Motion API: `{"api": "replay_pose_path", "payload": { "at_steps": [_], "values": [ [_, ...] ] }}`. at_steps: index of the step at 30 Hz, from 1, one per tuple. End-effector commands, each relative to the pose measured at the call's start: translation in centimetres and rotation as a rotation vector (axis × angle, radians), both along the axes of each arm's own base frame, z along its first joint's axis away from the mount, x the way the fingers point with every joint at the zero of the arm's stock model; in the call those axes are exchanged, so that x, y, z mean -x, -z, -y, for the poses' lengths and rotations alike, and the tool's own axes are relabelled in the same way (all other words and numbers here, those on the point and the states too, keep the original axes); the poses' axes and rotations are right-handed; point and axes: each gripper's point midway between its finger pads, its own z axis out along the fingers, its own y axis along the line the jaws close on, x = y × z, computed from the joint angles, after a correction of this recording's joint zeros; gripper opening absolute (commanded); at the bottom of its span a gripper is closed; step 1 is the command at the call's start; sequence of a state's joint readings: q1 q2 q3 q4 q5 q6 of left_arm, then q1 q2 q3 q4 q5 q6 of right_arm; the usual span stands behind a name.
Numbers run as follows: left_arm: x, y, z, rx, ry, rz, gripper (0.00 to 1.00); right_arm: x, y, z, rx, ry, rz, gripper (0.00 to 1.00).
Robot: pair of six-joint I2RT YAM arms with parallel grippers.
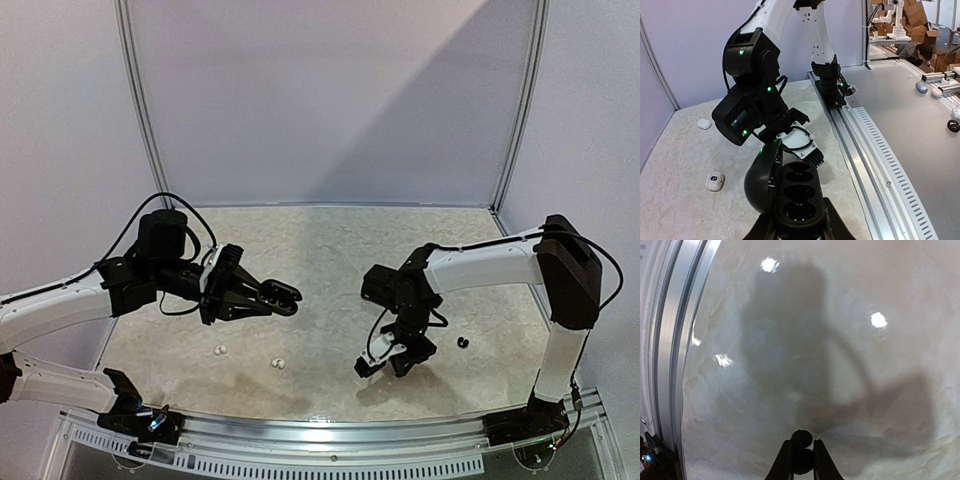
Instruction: Insert the wireless bluetooth earbuds into the charging case
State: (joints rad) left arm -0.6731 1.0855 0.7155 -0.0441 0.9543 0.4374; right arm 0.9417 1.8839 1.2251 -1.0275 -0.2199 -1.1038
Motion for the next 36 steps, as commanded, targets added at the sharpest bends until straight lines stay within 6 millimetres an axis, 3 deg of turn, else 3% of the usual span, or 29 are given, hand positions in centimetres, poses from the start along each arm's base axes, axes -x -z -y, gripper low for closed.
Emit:
{"api": "replay_pose_path", "payload": {
  "at_steps": [1,5,8,11,16,19,22,26,30,36],
  "values": [
    [-0.3,-0.6,0.0,-0.002,-0.021,-0.005,0.00,-1.2,-3.3,-2.7,-0.106,0.115,0.032,0.00],
    [-0.7,-0.5,0.0,0.004,-0.056,-0.048,0.00,-3.3,-7.1,-4.5,-0.217,0.344,0.055,0.00],
    [-1.5,-1.3,0.3,0.051,-0.097,-0.047,0.00,-5.5,-11.9,-5.9,-0.340,0.528,0.114,0.00],
    [-2.3,-1.7,0.5,0.090,-0.133,-0.045,0.00,-7.0,-18.2,-7.5,-0.480,0.704,0.130,0.00],
    [-3.1,-2.1,1.0,0.138,-0.166,-0.054,0.00,-7.8,-27.1,-9.1,-0.708,0.910,0.075,0.00],
    [-3.5,-2.6,1.3,0.167,-0.175,-0.073,0.00,-7.2,-31.1,-10.3,-0.831,0.950,0.048,0.00],
    [-3.5,-3.2,1.5,0.190,-0.175,-0.068,0.00,-6.1,-33.1,-11.7,-0.884,0.938,0.024,0.00],
    [-3.5,-3.4,1.7,0.195,-0.173,-0.048,0.00,-4.6,-34.0,-14.0,-0.887,0.893,-0.005,0.00],
    [-3.2,-3.7,1.7,0.198,-0.163,-0.035,0.00,-3.8,-33.9,-15.7,-0.876,0.848,0.003,0.00],
    [-3.2,-3.7,1.7,0.199,-0.167,-0.033,0.00,-2.8,-32.1,-16.8,-0.827,0.779,0.020,0.00]
  ]
}}
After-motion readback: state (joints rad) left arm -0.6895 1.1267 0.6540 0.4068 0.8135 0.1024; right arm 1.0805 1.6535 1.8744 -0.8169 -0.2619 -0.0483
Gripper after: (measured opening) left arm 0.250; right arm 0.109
